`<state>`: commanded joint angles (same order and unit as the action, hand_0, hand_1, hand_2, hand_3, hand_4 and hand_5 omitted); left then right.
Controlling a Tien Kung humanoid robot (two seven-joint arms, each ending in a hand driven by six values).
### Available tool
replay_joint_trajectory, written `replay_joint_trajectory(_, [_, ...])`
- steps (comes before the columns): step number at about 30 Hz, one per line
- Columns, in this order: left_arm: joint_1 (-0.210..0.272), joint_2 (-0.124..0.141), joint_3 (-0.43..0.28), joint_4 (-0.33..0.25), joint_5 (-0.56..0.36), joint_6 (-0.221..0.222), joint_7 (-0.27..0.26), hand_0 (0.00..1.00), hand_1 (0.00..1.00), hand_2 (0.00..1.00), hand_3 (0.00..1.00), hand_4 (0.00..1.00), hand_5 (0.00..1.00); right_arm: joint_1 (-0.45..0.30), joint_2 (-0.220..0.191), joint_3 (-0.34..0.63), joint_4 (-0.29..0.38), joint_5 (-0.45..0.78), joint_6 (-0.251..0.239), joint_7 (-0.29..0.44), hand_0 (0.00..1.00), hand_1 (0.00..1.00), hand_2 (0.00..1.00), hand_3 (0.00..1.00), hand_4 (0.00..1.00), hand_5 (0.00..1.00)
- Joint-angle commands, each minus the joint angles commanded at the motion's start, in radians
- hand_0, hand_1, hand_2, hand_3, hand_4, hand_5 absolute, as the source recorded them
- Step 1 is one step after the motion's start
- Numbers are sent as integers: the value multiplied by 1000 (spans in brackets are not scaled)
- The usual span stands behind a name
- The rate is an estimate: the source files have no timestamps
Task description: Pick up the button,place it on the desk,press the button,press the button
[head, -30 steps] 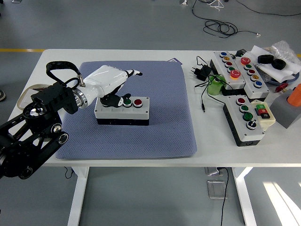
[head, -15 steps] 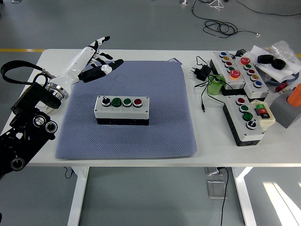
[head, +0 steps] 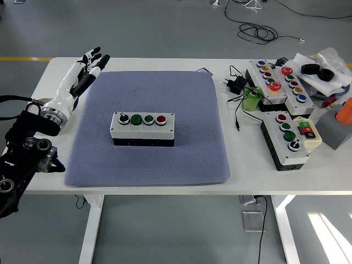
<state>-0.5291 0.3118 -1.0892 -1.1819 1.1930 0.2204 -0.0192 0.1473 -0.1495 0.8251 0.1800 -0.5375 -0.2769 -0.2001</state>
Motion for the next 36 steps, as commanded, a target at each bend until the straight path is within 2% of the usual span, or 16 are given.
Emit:
replay_joint_trajectory(15, [35,-5,-33,10,-20,-5,2,917,962,998,998,805,998,3,0,-5,0,5,-1,2,787,797,817,751,412,479])
replay_joint_trajectory(22, [48,-35,-72,36,-4,-6,1,918,962,998,998,795,998,8,-2,-5,0,2,-1,-1,787,797,817,751,412,479])
replay_joint_trajectory(27, [61,-42,-87,37,3,-11,-1,920,961,998,998,786,998,6,-4,-7,0,11,-1,4,787,797,817,751,412,479])
replay_joint_trajectory(36, [54,-38,-73,47,20,-28,-1,909,953,998,998,772,998,8,-6,-4,0,6,-2,3,787,797,817,751,412,479])
